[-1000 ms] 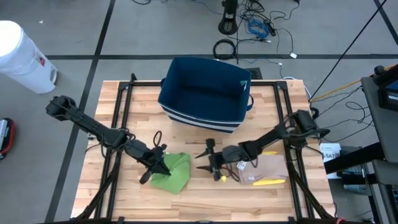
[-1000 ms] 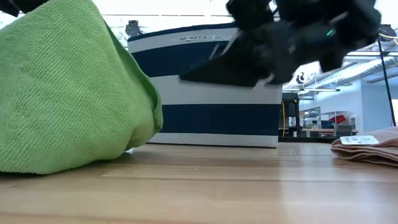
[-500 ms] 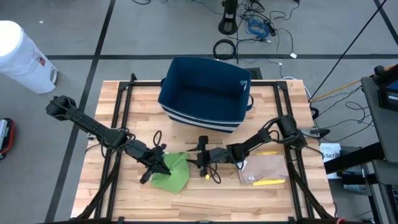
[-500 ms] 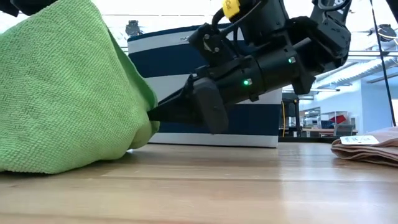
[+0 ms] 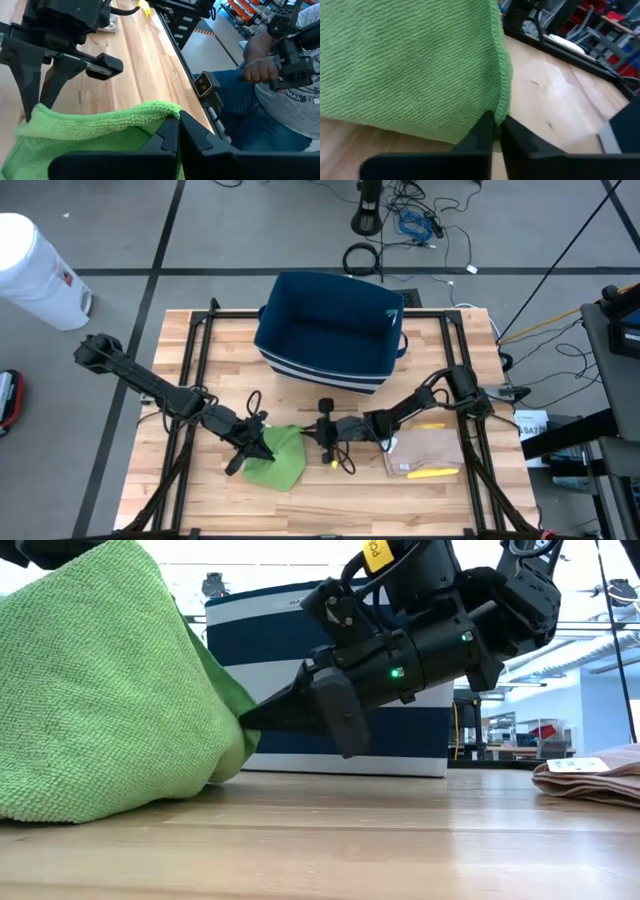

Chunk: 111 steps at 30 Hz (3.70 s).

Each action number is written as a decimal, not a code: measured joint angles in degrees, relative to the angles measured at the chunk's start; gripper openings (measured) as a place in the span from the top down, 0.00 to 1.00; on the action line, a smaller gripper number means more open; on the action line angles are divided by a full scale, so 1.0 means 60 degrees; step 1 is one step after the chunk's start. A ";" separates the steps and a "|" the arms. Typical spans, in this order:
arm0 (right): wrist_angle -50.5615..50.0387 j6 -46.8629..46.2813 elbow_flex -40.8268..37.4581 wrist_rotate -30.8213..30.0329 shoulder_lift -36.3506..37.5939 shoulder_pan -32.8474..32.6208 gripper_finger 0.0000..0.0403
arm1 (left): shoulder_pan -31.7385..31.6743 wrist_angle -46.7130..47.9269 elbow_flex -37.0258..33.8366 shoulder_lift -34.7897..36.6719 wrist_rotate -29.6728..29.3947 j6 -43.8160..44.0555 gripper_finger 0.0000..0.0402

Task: Fold towel
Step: Fold the green towel

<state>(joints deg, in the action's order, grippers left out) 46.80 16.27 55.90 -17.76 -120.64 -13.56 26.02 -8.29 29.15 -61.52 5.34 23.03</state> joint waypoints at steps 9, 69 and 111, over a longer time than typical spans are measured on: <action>-0.1867 -0.0016 -0.0004 0.0272 0.0819 -0.0370 1.00 | 0.0248 0.0666 0.0000 0.0000 0.0000 0.0432 0.99; -1.0469 -0.1849 -0.0007 0.0230 0.5464 -0.1942 1.00 | -0.0227 0.1155 -0.0011 -0.2761 -0.2469 0.0412 0.75; -1.0276 -0.1853 -0.0007 0.0271 0.5461 -0.1945 1.00 | -0.0146 0.0464 0.0000 -0.4100 -0.3402 0.1072 0.59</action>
<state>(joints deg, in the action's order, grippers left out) -14.85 5.15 55.86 -16.14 -87.88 -25.23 25.15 -5.51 29.15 -86.11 -15.07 29.46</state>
